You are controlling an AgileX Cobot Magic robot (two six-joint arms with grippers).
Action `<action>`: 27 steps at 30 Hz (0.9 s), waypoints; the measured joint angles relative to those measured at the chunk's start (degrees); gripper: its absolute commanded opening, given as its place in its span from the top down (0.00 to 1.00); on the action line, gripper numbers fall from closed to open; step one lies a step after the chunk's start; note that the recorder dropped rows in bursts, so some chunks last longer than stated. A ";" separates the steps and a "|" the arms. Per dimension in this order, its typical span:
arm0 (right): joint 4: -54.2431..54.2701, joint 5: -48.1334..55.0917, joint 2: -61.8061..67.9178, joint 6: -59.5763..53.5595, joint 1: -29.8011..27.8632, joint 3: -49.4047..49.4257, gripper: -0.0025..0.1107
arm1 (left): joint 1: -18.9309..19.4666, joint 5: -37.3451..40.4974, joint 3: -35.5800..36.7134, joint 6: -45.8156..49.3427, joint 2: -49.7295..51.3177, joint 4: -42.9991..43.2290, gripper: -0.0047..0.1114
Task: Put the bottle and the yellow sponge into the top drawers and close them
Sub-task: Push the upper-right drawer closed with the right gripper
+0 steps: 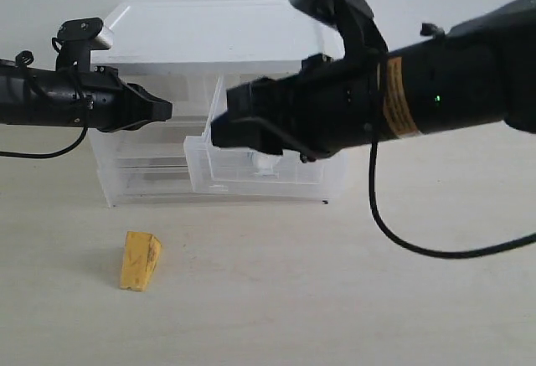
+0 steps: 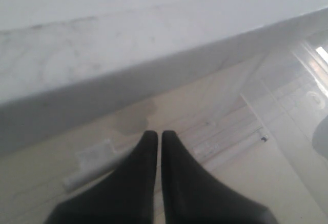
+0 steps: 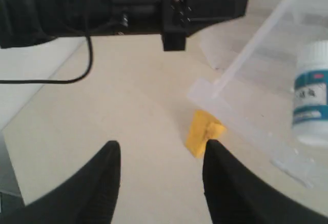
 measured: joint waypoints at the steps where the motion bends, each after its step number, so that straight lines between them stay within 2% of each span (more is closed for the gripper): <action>1: -0.37 1.24 0.00 0.19 0.00 1.94 0.59 | 0.00 0.00 0.00 0.00 0.00 0.00 0.93; 16: -0.47 17.98 0.00 -1.36 0.00 6.78 0.59 | 0.00 0.00 0.00 0.00 0.00 0.00 0.93; 27: -0.47 19.17 6.69 -3.33 0.00 1.60 0.59 | 0.00 0.00 0.00 0.00 0.00 0.00 0.93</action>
